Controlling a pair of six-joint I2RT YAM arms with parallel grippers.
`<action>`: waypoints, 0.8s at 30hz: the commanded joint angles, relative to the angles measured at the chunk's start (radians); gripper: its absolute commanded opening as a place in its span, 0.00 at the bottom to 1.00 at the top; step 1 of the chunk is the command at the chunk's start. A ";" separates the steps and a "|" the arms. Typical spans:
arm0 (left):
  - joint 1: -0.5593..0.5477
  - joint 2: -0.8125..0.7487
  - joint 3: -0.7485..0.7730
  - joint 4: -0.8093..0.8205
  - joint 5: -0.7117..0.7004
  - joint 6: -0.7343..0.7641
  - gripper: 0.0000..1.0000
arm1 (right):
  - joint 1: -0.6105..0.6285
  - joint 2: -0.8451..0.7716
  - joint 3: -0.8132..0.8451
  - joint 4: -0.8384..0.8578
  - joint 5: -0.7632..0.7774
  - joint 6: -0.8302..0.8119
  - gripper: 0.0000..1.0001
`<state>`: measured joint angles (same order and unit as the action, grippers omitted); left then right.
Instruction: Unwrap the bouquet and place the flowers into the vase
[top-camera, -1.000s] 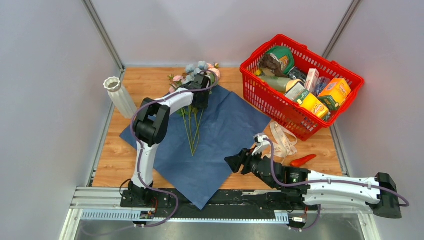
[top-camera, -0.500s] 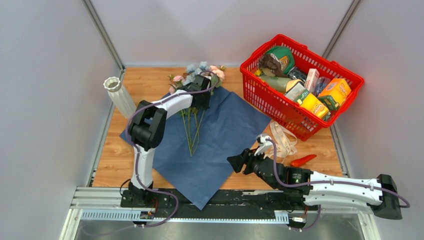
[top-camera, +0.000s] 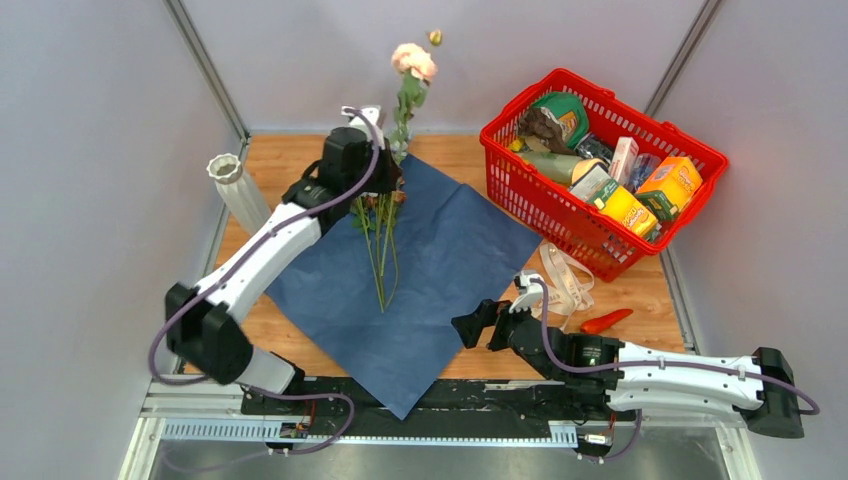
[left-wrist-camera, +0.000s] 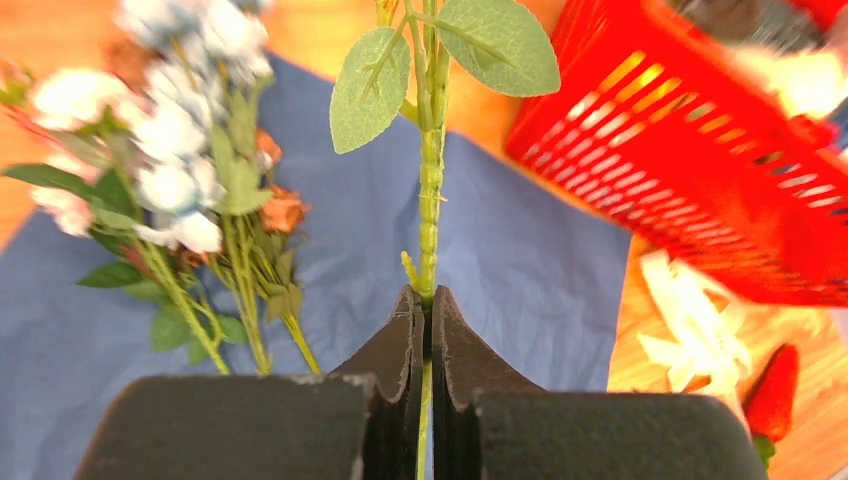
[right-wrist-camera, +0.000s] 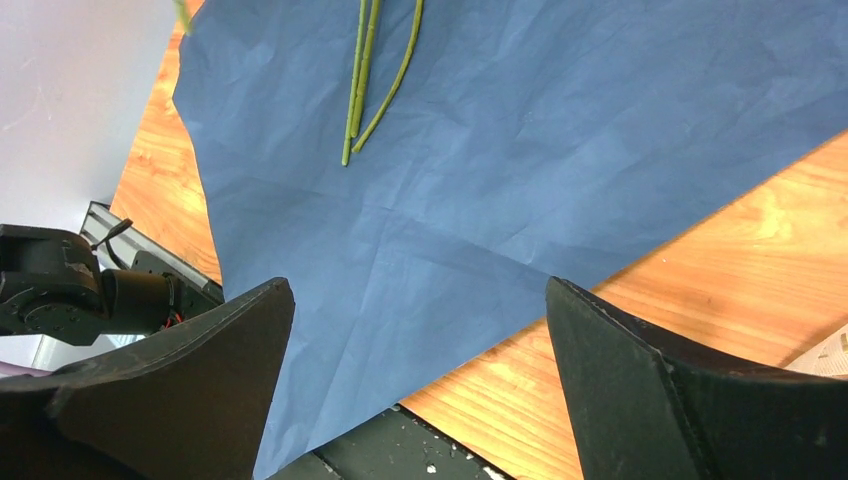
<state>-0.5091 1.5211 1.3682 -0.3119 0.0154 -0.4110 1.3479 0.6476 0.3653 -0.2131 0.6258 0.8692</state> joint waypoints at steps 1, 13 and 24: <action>0.000 -0.238 -0.066 0.126 -0.155 0.056 0.00 | 0.007 0.010 0.018 -0.002 0.020 0.040 1.00; 0.138 -0.501 -0.224 0.597 -0.434 0.475 0.00 | 0.007 0.003 0.020 0.001 -0.005 0.030 1.00; 0.375 -0.512 -0.377 1.026 -0.422 0.639 0.00 | 0.008 -0.042 0.003 0.000 -0.006 0.017 1.00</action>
<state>-0.1669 1.0180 1.0389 0.4698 -0.3897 0.1196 1.3479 0.6205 0.3653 -0.2279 0.6178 0.8951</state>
